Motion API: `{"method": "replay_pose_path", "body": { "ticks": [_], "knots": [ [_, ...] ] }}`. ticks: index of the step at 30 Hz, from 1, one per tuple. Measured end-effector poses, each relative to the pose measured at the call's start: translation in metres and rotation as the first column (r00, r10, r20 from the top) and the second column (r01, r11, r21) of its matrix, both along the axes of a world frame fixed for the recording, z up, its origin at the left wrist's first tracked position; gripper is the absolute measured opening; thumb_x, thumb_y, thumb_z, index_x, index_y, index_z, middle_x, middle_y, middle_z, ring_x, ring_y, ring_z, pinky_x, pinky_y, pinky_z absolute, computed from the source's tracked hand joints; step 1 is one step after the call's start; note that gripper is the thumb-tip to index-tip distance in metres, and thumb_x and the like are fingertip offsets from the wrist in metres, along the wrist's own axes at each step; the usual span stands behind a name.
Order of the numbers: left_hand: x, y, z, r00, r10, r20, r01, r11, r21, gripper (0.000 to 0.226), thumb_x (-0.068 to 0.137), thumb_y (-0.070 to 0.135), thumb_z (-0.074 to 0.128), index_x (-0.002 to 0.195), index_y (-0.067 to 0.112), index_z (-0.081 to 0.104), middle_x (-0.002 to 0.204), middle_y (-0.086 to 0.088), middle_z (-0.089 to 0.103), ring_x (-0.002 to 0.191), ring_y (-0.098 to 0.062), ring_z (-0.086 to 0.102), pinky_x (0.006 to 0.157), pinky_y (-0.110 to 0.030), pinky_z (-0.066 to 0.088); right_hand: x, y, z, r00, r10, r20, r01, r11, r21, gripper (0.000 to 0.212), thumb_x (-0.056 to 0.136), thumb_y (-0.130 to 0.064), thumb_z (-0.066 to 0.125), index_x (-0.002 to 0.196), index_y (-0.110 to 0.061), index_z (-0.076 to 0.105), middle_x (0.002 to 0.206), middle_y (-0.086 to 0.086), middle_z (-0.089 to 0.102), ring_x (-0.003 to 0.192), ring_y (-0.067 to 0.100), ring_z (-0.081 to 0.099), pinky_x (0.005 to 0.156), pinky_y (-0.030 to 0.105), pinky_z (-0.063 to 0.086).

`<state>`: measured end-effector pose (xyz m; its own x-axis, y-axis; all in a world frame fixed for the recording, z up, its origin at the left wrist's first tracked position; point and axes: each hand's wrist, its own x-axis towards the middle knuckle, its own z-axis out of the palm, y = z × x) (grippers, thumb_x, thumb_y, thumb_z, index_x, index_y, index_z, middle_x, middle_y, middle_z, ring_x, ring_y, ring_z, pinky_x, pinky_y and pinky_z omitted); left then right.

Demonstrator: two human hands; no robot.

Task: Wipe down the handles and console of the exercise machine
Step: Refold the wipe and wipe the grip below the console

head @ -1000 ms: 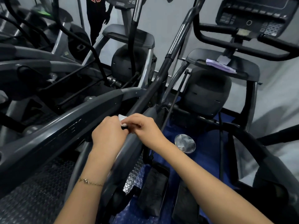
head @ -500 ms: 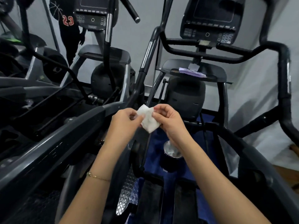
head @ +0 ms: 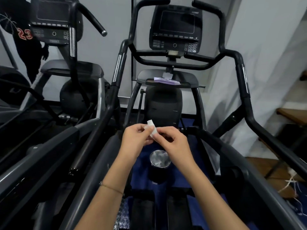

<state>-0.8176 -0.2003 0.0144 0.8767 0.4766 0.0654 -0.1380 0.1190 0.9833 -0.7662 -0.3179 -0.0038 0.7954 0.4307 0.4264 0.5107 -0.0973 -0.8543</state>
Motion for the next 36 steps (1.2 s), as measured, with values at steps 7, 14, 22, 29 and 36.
{"method": "replay_pose_path", "body": {
  "ticks": [7,14,22,29,36],
  "knots": [
    [0.038,-0.004,0.000,0.999,-0.030,0.009,0.029,0.994,0.108,0.013,0.088,0.007,0.061,0.080,0.017,0.064,0.083,-0.005,0.069,0.079,-0.014,0.067,0.071,-0.022,0.055,0.035,0.000,0.000,0.995,-0.028,-0.099,0.036,0.996,0.083,0.016,0.085,-0.014,0.064,0.089,-0.029,0.068,0.088,-0.005,0.071,0.084,0.006,0.067,0.072,0.018,0.052],
    [0.105,0.023,0.003,0.999,-0.047,-0.013,0.048,0.989,0.139,0.006,0.085,0.008,0.064,0.082,0.013,0.065,0.085,-0.007,0.067,0.080,-0.016,0.065,0.077,-0.027,0.055,0.101,0.023,0.003,0.990,0.013,-0.138,0.007,0.989,0.146,0.015,0.085,-0.010,0.064,0.081,-0.023,0.070,0.074,-0.009,0.071,0.072,0.000,0.064,0.064,0.011,0.048],
    [0.243,0.078,0.027,0.996,0.081,0.029,-0.084,0.990,0.114,0.023,0.086,0.001,0.063,0.103,0.014,0.056,0.085,-0.003,0.063,0.073,-0.012,0.063,0.062,-0.018,0.054,0.249,0.074,0.020,0.988,0.070,-0.139,-0.064,0.997,0.046,0.026,0.082,-0.020,0.068,0.107,-0.021,0.061,0.092,-0.009,0.063,0.085,0.004,0.061,0.069,0.014,0.051],
    [0.377,0.128,0.049,0.989,0.145,-0.034,-0.139,0.980,0.146,0.033,0.086,0.001,0.064,0.117,0.001,0.055,0.092,-0.013,0.062,0.068,-0.013,0.060,0.053,-0.013,0.052,0.376,0.136,0.045,0.994,0.043,0.104,-0.037,0.998,-0.057,0.027,0.084,-0.016,0.065,0.109,-0.025,0.060,0.094,-0.011,0.065,0.081,-0.008,0.059,0.070,0.006,0.046],
    [0.454,0.196,0.115,0.997,0.078,-0.022,-0.073,0.980,0.183,0.017,0.092,-0.001,0.052,0.104,0.001,0.064,0.078,-0.011,0.063,0.051,-0.002,0.063,0.056,-0.012,0.053,0.480,0.206,0.102,0.800,-0.038,0.599,0.161,0.975,-0.153,0.021,0.086,-0.017,0.062,0.105,-0.010,0.068,0.098,0.007,0.060,0.094,0.020,0.054,0.078,0.028,0.044]
  ]
}}
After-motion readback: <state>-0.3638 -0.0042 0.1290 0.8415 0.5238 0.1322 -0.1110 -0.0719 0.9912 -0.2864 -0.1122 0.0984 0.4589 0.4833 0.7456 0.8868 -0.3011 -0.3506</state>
